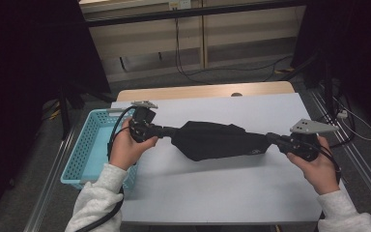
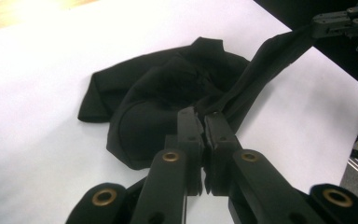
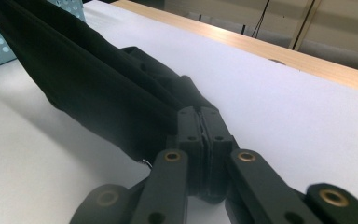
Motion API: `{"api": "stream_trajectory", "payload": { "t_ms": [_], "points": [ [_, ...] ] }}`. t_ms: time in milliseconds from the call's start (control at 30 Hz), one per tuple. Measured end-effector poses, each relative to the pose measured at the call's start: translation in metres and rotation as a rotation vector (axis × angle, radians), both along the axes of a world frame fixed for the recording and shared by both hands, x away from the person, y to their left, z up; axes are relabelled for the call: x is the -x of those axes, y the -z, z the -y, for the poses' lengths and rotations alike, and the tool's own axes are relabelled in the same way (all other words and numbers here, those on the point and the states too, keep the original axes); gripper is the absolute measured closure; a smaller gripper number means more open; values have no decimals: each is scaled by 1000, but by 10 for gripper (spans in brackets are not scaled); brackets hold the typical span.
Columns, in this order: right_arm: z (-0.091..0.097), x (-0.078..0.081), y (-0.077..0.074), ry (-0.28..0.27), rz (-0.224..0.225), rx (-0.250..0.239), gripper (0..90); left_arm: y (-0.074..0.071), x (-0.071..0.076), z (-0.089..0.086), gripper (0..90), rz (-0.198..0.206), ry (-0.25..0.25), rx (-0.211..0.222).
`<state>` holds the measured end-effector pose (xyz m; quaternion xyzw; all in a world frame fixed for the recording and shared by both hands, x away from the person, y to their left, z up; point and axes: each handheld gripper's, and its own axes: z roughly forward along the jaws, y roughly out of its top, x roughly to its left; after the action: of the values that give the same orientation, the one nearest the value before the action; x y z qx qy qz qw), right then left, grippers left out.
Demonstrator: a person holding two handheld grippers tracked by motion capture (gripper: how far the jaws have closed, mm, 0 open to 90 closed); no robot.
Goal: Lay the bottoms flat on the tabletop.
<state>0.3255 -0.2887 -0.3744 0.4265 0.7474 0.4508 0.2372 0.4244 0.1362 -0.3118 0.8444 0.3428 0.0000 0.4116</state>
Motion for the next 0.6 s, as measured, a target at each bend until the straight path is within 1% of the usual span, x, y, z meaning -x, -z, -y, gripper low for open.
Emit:
{"api": "stream_trajectory", "payload": {
  "t_ms": [100,133,267,333,400,467,500,533,567,600],
  "points": [
    [-1,-9,-3,-3,-3,7,881,1,-9,1,868,-9,-8,-8],
    [0,-13,-5,-5,-3,16,880,2,-12,1,868,-14,-10,-8],
    [2,-27,-16,-11,6,34,880,2,-23,1,867,-20,-15,-9],
    [2,-35,-22,-14,4,38,880,1,-32,0,867,-26,-19,-7],
    [1,-46,-28,-27,0,44,881,0,-44,-1,867,-37,-34,-6],
    [0,-63,-32,-31,-21,45,881,-3,-60,-1,867,-51,-55,-1],
    [-2,-74,-35,-31,-31,53,882,-6,-69,0,867,-65,-63,3],
    [-4,-87,-39,-26,-38,59,884,-9,-80,2,867,-65,-75,2],
    [-5,-102,-43,1,-39,58,885,-14,-91,5,867,-41,-99,4],
    [-6,-120,-48,42,-35,46,885,-20,-101,8,867,13,-133,13]
  ]
}}
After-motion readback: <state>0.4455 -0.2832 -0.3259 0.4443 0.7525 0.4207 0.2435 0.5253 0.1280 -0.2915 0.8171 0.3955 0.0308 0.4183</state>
